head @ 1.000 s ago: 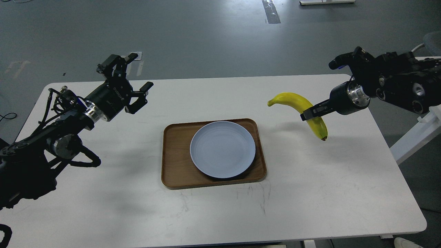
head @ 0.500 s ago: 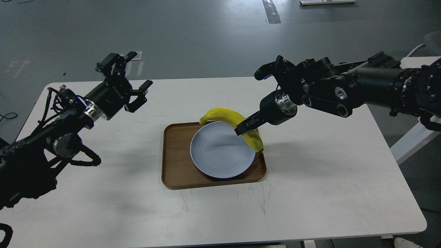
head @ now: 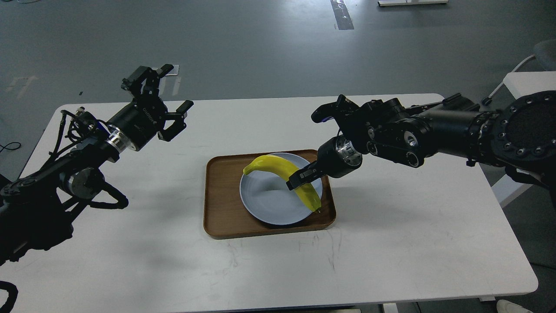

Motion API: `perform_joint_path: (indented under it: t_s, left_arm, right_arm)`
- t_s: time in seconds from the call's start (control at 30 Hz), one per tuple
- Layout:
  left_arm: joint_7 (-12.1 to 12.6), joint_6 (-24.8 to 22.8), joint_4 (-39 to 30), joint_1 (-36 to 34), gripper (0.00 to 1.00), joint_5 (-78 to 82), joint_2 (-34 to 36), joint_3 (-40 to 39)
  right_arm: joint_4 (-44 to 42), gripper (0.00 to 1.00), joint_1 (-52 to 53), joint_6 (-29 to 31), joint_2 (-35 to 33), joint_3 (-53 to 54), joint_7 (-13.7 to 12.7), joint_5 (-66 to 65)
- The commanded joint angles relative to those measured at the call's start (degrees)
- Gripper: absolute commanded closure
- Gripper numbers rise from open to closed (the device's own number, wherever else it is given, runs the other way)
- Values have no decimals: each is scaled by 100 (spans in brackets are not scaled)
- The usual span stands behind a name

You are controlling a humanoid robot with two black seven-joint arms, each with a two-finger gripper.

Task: Place banana on plate with both arms

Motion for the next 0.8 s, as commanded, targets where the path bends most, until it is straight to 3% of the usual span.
perform_joint_path:
  t_s: [0.0,0.17,0.27,0.3,0.33,0.57,0.6,0.77]
  left_arm:
    - [-1,0,-1,7,2,1,0,-1]
    - [-1,0,-1,-1,2,1,18,-1]
    - [-1,0,-1,7,2,1,35,-1]
    - [-1,0,-1,-1,2,1,35,-1]
    - [-1,0,-1,7,2,1,35,-1]
    - [-1,0,-1,-1,2,1,35,-1]
    - [-9,0,-1,-1,2,1,44,-10]
    - [-1,0,-1,-1,2,1,61,-10]
  right_arm:
    - [-183,79,-83,0,92,7,1,39]
    - [-280,75,-171,0,92,7,1,39]
    - [-298,60,-189,0,92,-28,1,39]
    - [-307,44,-189,0,92,-37,1,39]
    - [-316,39,-189,0,92,-37,1,39]
    - [-377,18,-197,0,92,-19,1,223]
    - [-386,8,-197,0,92,-11,1,345]
    - [-404,4,-127,0,-303,235,1,584]
